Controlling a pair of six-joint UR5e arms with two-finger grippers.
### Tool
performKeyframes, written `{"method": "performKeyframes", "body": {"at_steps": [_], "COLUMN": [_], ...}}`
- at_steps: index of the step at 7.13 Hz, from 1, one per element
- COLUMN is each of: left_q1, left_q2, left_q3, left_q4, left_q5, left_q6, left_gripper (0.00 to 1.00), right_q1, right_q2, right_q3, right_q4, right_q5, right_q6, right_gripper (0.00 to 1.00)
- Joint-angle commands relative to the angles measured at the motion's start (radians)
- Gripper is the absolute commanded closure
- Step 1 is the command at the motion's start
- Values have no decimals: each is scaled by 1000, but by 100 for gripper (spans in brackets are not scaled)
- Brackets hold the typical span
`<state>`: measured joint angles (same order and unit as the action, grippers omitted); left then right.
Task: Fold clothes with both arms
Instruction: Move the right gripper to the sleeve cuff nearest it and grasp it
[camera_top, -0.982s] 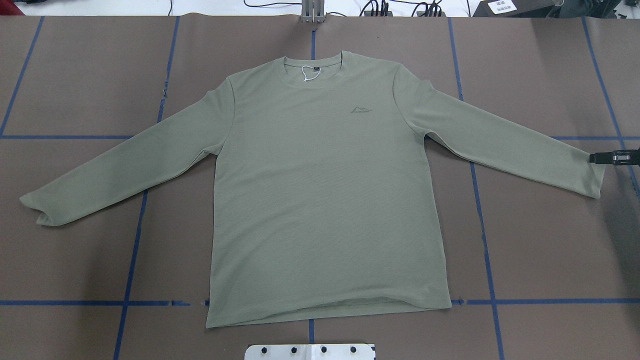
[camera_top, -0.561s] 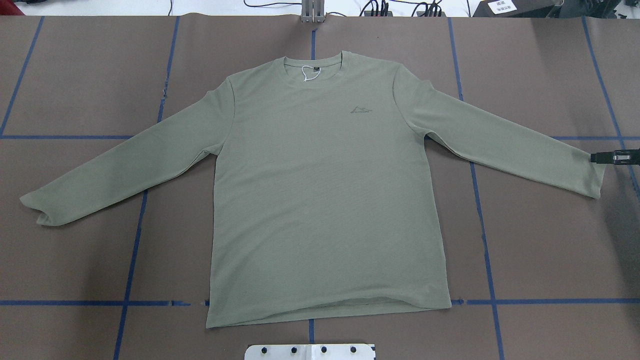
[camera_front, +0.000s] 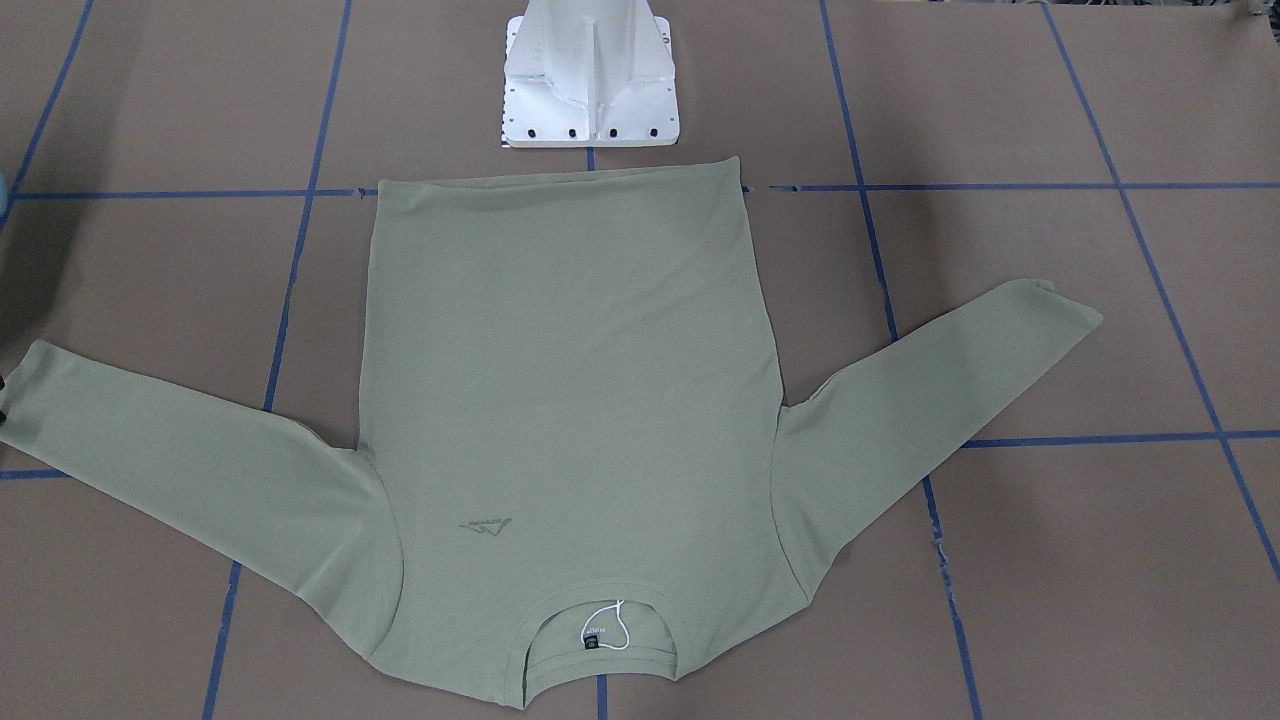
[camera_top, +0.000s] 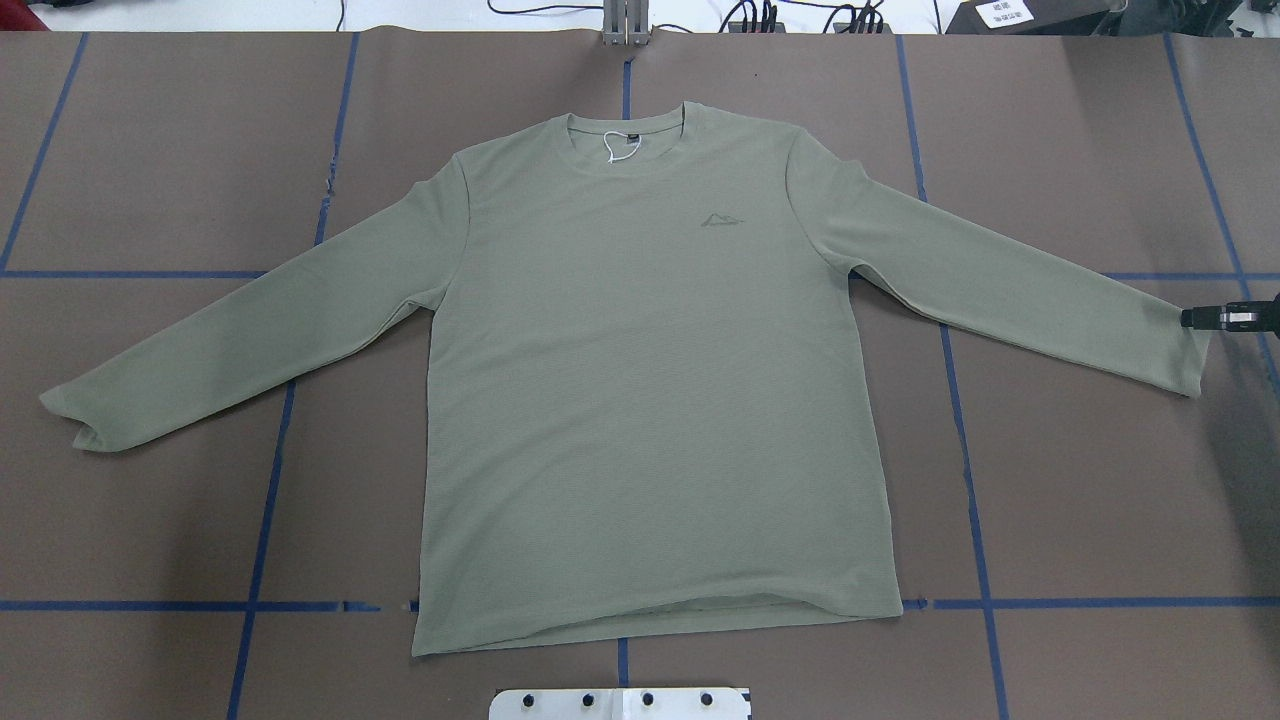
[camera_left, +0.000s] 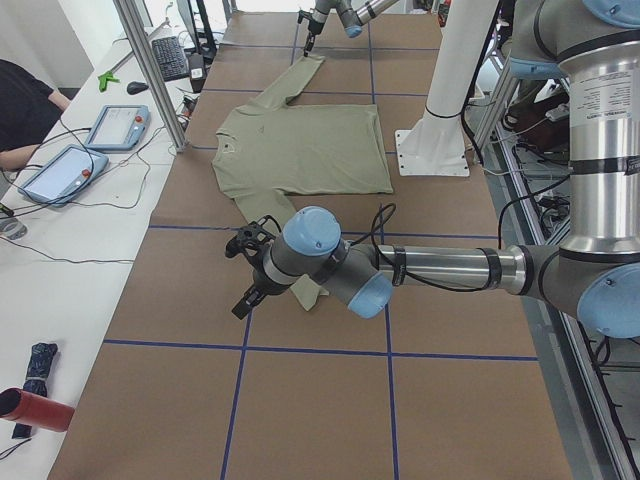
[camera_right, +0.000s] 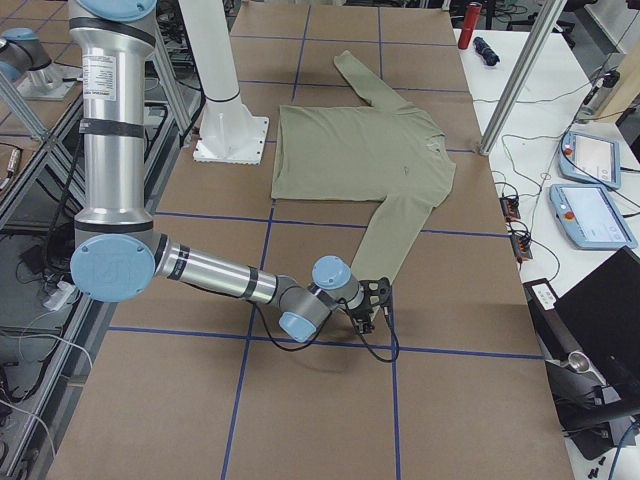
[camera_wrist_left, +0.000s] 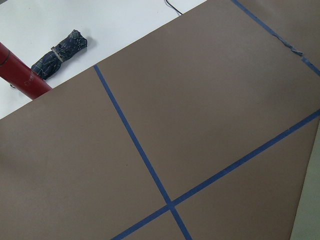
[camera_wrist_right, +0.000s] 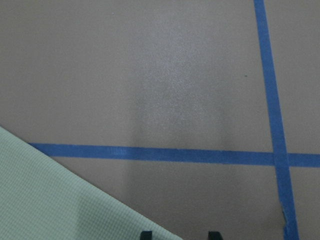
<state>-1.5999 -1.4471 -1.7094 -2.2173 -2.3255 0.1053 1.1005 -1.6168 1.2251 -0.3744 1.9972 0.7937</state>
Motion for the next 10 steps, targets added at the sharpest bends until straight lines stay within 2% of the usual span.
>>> {"method": "performKeyframes", "body": {"at_steps": [1, 4, 5, 6, 8, 9, 10], "left_q1": [0, 0, 0, 0, 0, 0, 0], "left_q2": [1, 1, 1, -1, 1, 1, 1], "left_q3": [1, 1, 1, 1, 1, 1, 2], "left_q4": [-1, -1, -1, -1, -1, 1, -1], "left_q5": [0, 0, 0, 0, 0, 0, 0], "left_q6": [2, 2, 2, 2, 2, 2, 2], "left_gripper": [0, 0, 0, 0, 0, 0, 0], "right_q1": [-2, 1, 11, 21, 24, 22, 19], "right_q2": [2, 6, 6, 6, 24, 63, 152], "right_q3": [2, 34, 106, 240, 565, 671, 721], "right_q4": [0, -12, -85, -233, -654, -819, -979], "right_q5": [0, 15, 32, 38, 2, -44, -66], "right_q6": [4, 1, 1, 1, 4, 5, 25], "right_gripper": [99, 100, 100, 100, 100, 100, 100]}}
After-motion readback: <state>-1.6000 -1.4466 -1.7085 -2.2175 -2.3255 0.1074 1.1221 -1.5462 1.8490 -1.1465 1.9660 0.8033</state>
